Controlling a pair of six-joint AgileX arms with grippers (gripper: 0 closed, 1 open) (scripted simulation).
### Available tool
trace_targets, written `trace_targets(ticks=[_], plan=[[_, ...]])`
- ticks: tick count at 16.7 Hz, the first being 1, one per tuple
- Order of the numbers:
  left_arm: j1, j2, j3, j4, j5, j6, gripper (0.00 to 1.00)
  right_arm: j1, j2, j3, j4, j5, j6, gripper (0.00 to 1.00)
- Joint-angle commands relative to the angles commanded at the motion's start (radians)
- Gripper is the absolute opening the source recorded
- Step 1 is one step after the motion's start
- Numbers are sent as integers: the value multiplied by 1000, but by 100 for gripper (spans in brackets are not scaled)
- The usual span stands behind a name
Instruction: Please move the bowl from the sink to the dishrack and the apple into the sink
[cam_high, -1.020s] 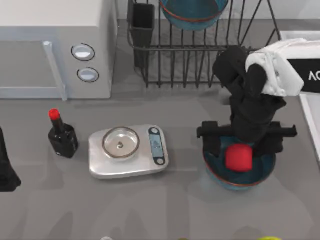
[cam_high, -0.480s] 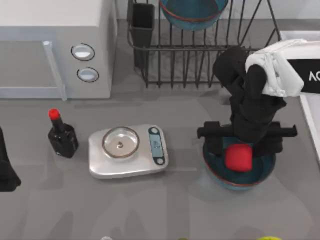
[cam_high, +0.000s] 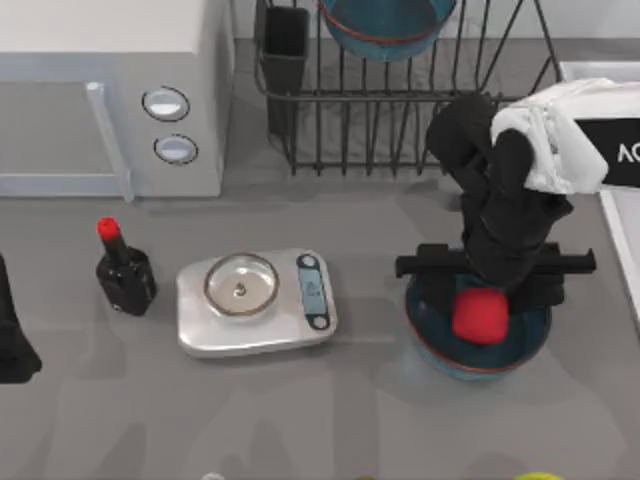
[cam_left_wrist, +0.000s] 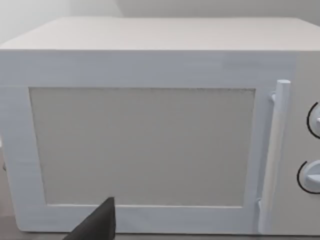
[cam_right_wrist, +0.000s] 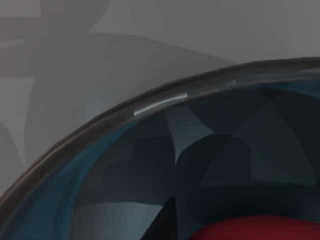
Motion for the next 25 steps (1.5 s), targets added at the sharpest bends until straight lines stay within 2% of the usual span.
trace_targets(ticks=[8,9,13,19,25], plan=[[0,0,0,0,0,0,100,0,0,0,0,0,0,0],[0,0,0,0,0,0,100,4,-78,26,-51,25,-4,0],[0,0,0,0,0,0,100,1,-97,90,-124,25,0,0],[0,0,0,0,0,0,100,2,-168,266,-389,24,-6,0],[0,0,0,0,0,0,100,3,-179,288,-417,24,-6,0]])
